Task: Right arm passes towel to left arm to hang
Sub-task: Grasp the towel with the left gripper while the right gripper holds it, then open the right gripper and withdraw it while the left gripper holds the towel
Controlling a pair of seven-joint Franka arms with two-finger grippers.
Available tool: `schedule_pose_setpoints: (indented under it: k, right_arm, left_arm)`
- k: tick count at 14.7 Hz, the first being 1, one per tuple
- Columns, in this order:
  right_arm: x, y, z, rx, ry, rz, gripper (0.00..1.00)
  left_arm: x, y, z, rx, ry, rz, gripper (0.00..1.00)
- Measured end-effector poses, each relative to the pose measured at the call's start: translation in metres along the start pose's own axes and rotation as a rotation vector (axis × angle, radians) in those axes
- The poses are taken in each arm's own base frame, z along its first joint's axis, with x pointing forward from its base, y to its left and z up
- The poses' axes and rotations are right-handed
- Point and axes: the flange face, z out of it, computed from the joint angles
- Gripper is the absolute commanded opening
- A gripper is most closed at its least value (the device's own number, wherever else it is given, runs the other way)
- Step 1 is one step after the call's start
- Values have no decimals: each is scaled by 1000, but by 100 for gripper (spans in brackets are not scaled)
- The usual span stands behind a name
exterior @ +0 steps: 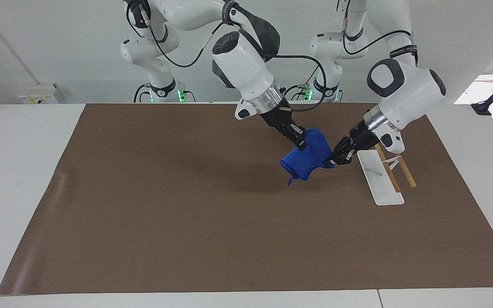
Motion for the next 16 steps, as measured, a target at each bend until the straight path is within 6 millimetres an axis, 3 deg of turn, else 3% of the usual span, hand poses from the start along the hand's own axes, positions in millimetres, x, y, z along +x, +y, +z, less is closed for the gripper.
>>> schedule_pose_setpoints:
  k: [8, 10, 16]
  right_arm:
    - [3, 0, -1, 1, 2, 3, 0]
    - [3, 0, -1, 1, 2, 3, 99]
    - [14, -1, -4, -6, 45, -22, 100]
  left_arm:
    - [-10, 6, -18, -25, 23, 32, 0]
    - [-12, 7, -24, -20, 50, 56, 0]
    - [-16, 13, -37, -40, 87, 98, 0]
